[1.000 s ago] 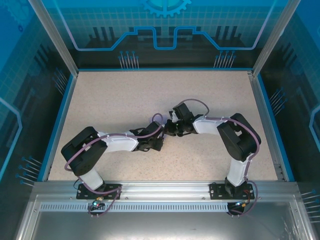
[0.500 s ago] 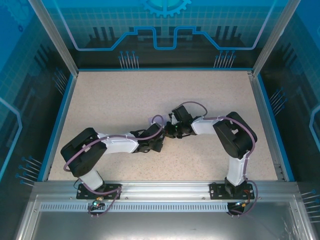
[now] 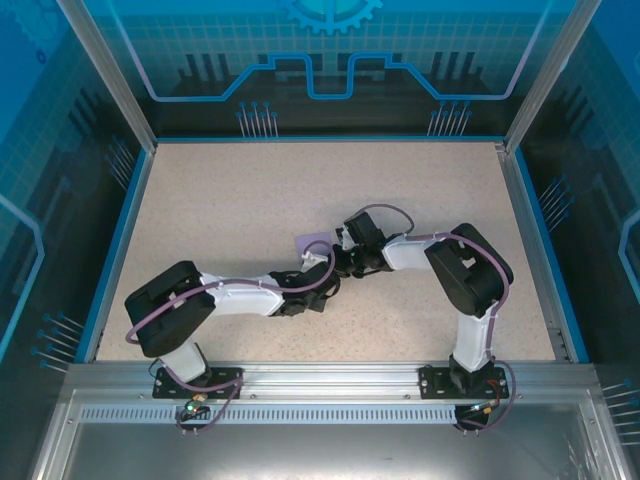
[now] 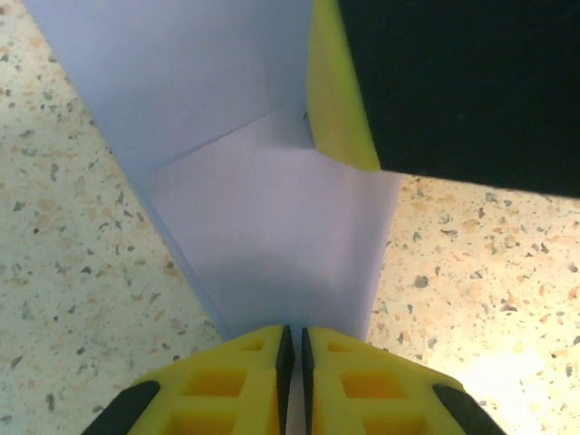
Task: Fold a paper plane with a square sheet of paper (pick it up from the middle)
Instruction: Third fold the triangle at the center of the table.
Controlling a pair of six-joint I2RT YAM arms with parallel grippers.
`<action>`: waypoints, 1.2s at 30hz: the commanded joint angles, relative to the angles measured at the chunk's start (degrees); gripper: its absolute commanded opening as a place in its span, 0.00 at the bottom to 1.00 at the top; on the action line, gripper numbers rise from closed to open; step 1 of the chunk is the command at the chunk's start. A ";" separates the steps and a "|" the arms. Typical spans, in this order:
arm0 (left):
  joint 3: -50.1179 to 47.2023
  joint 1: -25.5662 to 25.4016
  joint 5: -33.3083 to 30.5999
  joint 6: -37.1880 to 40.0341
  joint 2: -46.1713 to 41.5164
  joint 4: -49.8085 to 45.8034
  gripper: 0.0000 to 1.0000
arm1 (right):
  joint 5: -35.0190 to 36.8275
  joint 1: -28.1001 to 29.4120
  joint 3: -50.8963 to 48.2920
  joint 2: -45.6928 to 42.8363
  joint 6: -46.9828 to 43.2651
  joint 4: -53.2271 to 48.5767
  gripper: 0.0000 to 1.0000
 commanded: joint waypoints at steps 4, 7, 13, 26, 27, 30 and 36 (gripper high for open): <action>-3.71 -3.60 0.72 -5.44 0.88 -20.45 0.16 | 6.45 -1.32 -2.22 3.10 -1.88 -4.69 0.01; -3.87 -5.04 0.60 -7.11 0.25 -21.84 0.16 | 6.31 -1.30 -2.03 3.27 -2.13 -4.84 0.01; -4.36 -6.78 0.59 -9.56 0.37 -24.08 0.16 | 6.43 -1.30 -1.95 3.19 -2.66 -5.13 0.01; 0.00 -3.03 4.56 -4.86 -16.79 -24.15 0.19 | 3.75 -0.99 -3.24 2.23 -2.40 -2.48 0.01; -0.08 -1.94 6.19 -3.74 -18.05 -22.20 0.19 | 3.32 -0.86 -3.26 2.13 -2.19 -2.09 0.01; 0.62 1.57 10.13 -1.19 -19.19 -17.76 0.19 | 2.43 -0.76 -3.34 1.38 -1.76 -1.49 0.01; 3.35 7.11 14.45 4.31 -15.91 -11.40 0.18 | 0.40 -0.86 -2.83 -2.32 -1.57 -1.48 0.07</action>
